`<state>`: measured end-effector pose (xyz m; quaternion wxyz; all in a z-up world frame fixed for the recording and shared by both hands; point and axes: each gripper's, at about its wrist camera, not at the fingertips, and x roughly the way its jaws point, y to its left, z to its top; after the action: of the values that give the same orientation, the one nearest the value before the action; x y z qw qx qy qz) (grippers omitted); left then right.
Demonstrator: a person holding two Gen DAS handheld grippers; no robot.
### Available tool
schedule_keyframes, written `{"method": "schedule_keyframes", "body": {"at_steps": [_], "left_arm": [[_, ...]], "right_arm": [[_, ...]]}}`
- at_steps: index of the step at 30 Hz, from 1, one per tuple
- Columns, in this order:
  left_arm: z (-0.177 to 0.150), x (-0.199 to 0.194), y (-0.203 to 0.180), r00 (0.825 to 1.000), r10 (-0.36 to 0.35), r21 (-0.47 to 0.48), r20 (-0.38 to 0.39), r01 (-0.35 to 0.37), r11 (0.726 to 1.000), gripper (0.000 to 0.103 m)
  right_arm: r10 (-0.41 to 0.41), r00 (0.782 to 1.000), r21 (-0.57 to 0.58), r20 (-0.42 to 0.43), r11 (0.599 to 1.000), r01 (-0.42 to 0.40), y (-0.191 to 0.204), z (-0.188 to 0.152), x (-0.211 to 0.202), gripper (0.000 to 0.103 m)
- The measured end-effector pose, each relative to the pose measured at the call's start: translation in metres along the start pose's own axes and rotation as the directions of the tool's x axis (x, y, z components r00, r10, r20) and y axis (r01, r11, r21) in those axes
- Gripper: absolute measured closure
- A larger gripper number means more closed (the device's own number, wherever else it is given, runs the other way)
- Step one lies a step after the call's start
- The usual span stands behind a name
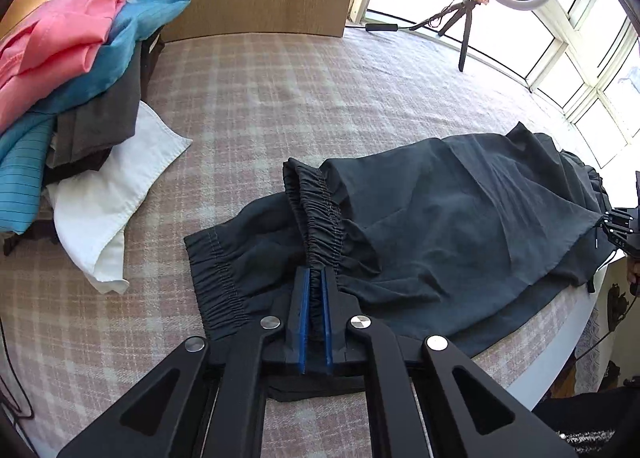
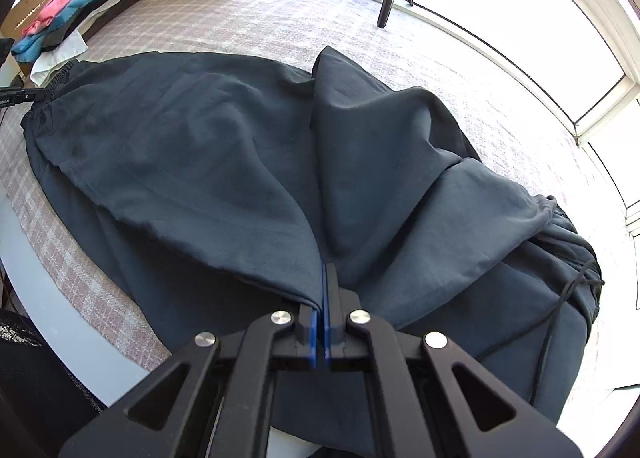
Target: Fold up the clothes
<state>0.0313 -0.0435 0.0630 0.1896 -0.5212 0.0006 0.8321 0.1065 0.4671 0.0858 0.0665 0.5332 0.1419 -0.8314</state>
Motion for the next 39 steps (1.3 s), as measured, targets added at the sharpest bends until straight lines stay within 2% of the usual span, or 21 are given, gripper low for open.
{"method": "schedule_keyframes", "body": {"at_steps": [5, 7, 10, 14, 17, 20, 22, 24, 25, 29, 33, 36, 39], "left_arm": [[-0.006, -0.041, 0.026, 0.998, 0.050, -0.006, 0.049, -0.050, 0.999, 0.100], [-0.021, -0.035, 0.037, 0.999, 0.049, -0.006, 0.007, -0.049, 0.999, 0.100], [-0.043, -0.008, 0.052, 0.995, 0.061, -0.046, -0.084, -0.065, 0.997, 0.099], [-0.053, -0.009, 0.059, 0.995, 0.070, -0.066, -0.073, -0.075, 0.995, 0.097], [-0.051, -0.013, 0.060, 0.987, 0.114, -0.044, -0.111, -0.119, 0.992, 0.091], [-0.050, -0.031, 0.060, 0.986, 0.146, -0.022, -0.086, -0.148, 0.989, 0.092], [-0.047, -0.041, 0.063, 0.985, 0.155, -0.017, -0.077, -0.157, 0.987, 0.091], [-0.044, -0.050, 0.065, 0.982, 0.176, -0.012, -0.070, -0.177, 0.984, 0.091], [-0.042, -0.054, 0.066, 0.979, 0.193, -0.010, -0.068, -0.195, 0.981, 0.092], [-0.018, -0.066, 0.033, 0.988, 0.154, 0.023, -0.014, -0.154, 0.988, 0.095], [0.019, -0.049, -0.065, 1.000, -0.020, 0.132, 0.014, 0.018, 0.991, 0.095], [0.050, -0.026, -0.151, 0.986, -0.164, 0.195, -0.007, 0.162, 0.967, 0.095], [0.090, 0.003, -0.240, 0.951, -0.304, 0.225, -0.052, 0.307, 0.924, 0.095]], "right_arm": [[0.015, 0.997, 0.008, 0.078, 1.000, -0.016, 0.013, 0.015, -0.034, 0.101], [0.042, 0.995, -0.002, 0.087, 0.999, -0.042, 0.024, 0.013, -0.041, 0.101], [0.049, 0.998, -0.033, 0.029, 0.998, -0.048, 0.044, 0.000, -0.027, 0.101], [0.065, 0.996, -0.040, -0.057, 0.997, -0.067, 0.058, -0.017, 0.004, 0.101], [0.042, 0.994, -0.070, -0.101, 0.996, -0.049, 0.062, -0.021, 0.017, 0.100], [0.026, 0.995, -0.020, -0.094, 0.999, -0.028, 0.058, -0.021, 0.009, 0.095], [0.034, 0.998, 0.024, -0.056, 0.999, -0.033, 0.055, -0.024, -0.010, 0.086], [0.054, 0.998, 0.064, -0.008, 0.997, -0.054, 0.050, -0.031, -0.034, 0.072], [0.061, 0.998, 0.082, 0.016, 0.995, -0.062, 0.047, -0.036, -0.047, 0.071], [0.082, 0.992, 0.147, 0.096, 0.984, -0.096, 0.032, -0.057, -0.090, 0.069], [0.075, 0.984, 0.276, 0.160, 0.954, -0.117, -0.036, -0.070, -0.109, 0.069], [0.043, 0.984, 0.424, 0.170, 0.899, -0.113, -0.117, -0.090, -0.115, 0.069], [0.014, 0.984, 0.550, 0.175, 0.828, -0.109, -0.199, -0.110, -0.120, 0.069]]}}
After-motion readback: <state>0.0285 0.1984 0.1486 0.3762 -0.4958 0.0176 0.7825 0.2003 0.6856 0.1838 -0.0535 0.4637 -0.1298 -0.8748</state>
